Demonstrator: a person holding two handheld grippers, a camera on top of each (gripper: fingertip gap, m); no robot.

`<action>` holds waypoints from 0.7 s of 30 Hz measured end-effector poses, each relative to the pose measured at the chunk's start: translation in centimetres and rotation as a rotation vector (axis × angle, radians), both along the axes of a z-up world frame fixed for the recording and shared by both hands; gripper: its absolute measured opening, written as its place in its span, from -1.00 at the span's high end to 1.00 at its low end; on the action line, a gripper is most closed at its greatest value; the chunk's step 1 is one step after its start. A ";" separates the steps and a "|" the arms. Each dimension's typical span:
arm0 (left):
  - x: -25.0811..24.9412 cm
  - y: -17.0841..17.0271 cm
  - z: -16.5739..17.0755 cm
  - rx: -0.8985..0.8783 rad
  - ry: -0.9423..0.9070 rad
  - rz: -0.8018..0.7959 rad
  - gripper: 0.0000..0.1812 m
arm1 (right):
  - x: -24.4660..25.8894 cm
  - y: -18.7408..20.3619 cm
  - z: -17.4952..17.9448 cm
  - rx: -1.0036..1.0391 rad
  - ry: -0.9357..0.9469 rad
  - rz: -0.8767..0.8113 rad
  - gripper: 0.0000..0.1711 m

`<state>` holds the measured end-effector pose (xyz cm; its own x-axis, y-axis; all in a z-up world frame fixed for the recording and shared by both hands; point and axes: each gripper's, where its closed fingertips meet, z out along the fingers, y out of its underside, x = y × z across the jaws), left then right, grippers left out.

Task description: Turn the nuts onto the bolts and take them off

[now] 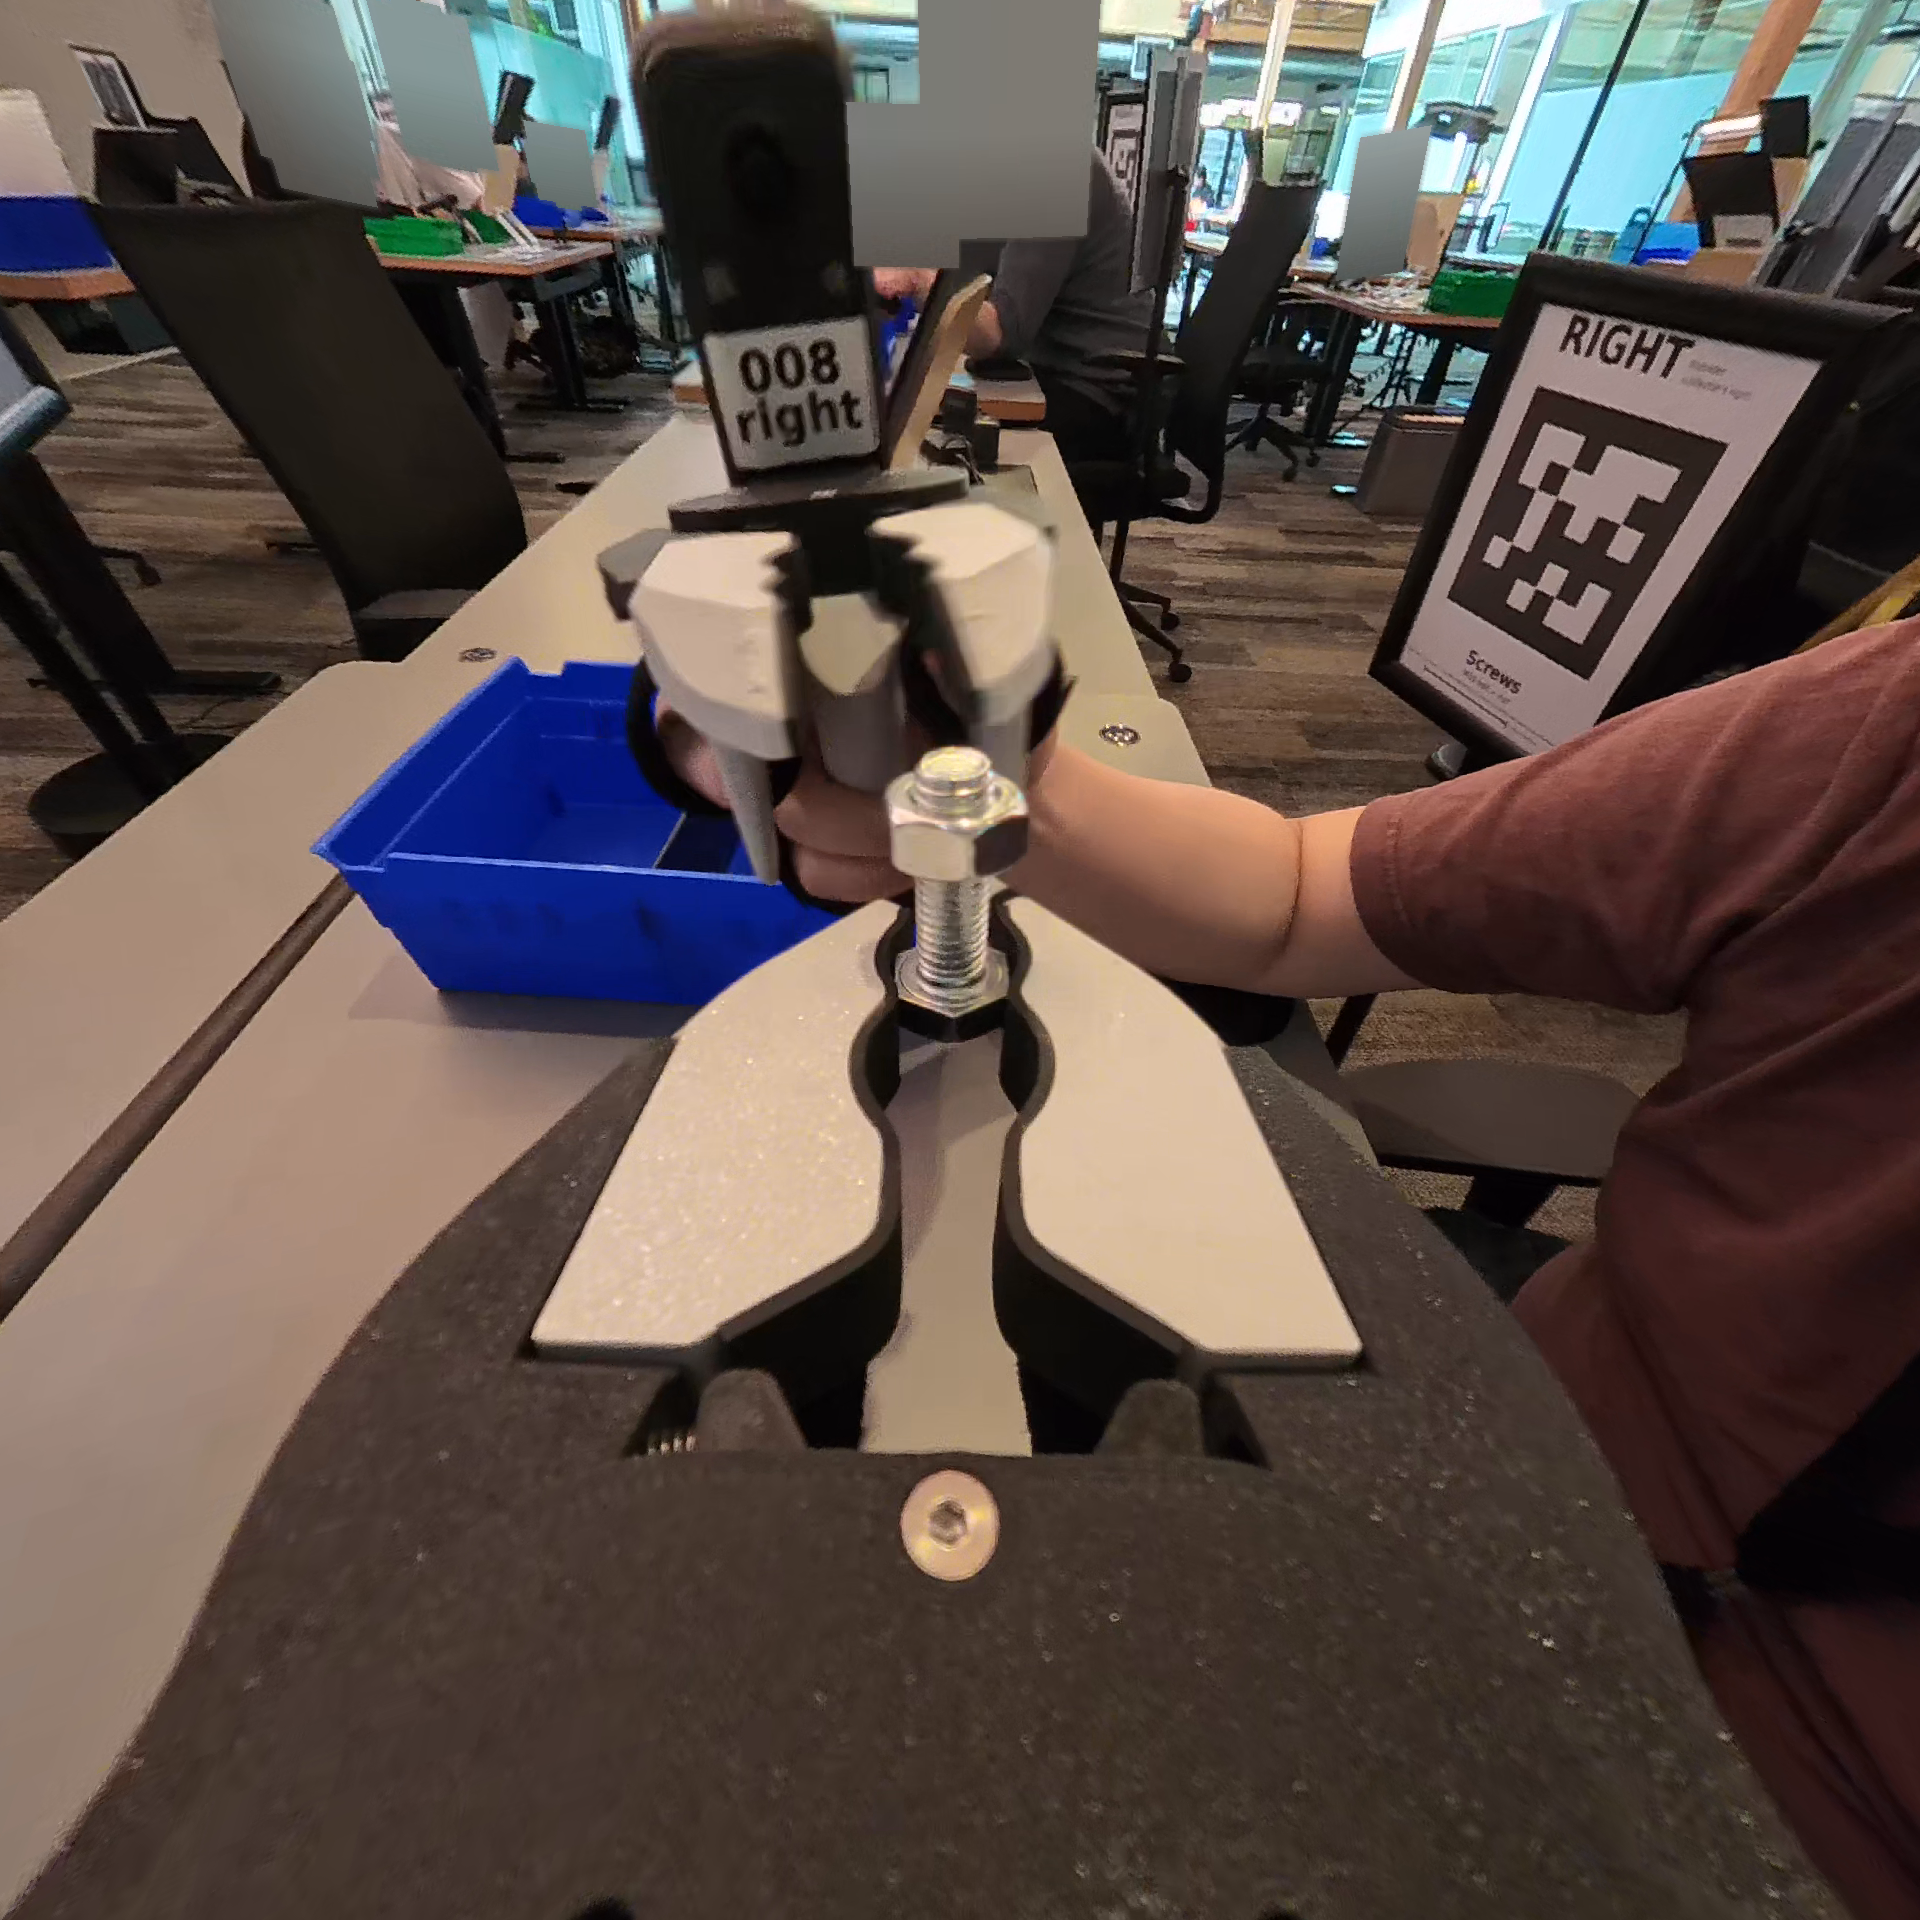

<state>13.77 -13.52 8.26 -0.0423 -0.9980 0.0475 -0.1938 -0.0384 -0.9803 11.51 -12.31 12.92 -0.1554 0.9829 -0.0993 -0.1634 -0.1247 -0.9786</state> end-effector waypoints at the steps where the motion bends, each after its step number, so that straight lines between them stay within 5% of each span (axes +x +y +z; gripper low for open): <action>1: 0.0 0.0 -0.1 -0.005 0.006 -0.006 0.84 | -0.5 -0.5 -0.2 0.025 -0.023 -0.004 0.67; 19: 0.4 -0.8 0.0 -0.009 0.002 -0.033 0.85 | -0.9 -0.1 -0.7 -0.003 -0.031 0.000 0.59; 21: 0.3 -0.6 0.1 -0.009 -0.004 -0.025 0.85 | -0.2 0.9 -0.7 -0.046 -0.016 -0.010 0.70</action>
